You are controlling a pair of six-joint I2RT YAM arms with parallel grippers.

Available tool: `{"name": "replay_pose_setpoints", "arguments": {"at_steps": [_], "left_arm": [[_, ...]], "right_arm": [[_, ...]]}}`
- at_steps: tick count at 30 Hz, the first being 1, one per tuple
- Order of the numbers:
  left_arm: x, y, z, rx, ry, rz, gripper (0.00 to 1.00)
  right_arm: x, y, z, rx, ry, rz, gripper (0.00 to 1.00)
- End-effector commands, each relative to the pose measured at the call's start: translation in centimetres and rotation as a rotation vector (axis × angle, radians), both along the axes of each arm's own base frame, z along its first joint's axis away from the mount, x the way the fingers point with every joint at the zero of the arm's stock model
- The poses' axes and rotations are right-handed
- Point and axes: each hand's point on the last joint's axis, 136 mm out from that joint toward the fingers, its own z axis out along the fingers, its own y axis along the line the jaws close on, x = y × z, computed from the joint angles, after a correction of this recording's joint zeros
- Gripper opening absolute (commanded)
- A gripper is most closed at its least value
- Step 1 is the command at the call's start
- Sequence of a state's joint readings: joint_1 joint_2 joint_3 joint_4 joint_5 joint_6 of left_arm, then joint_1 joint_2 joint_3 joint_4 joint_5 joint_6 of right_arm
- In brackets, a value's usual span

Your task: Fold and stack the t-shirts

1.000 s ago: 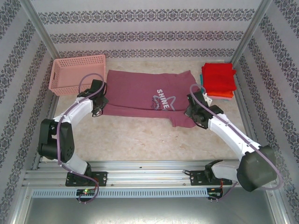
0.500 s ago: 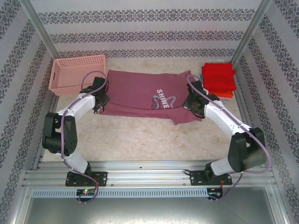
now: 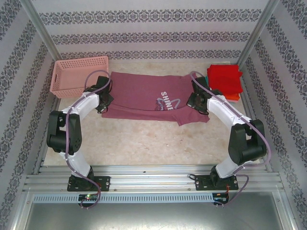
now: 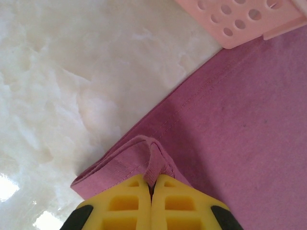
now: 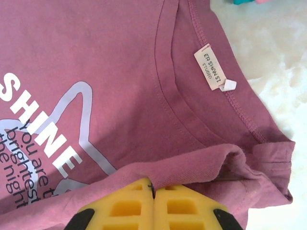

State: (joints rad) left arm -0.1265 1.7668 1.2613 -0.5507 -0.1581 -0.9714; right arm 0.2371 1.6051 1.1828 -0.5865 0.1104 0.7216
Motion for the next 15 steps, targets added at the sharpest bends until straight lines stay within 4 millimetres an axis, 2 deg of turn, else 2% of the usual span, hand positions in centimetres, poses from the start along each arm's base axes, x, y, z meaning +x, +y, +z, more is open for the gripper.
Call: {"name": "replay_pose_setpoints", "arguments": {"at_steps": [1, 15], "left_arm": [[0.1, 0.8, 0.0, 0.020, 0.032, 0.000, 0.00], [1.0, 0.5, -1.3, 0.014, 0.064, 0.001, 0.00]], "right_arm": [[1.1, -0.4, 0.3, -0.017, -0.007, 0.015, 0.00], [3.3, -0.7, -1.3, -0.029, 0.030, 0.042, 0.00]]}}
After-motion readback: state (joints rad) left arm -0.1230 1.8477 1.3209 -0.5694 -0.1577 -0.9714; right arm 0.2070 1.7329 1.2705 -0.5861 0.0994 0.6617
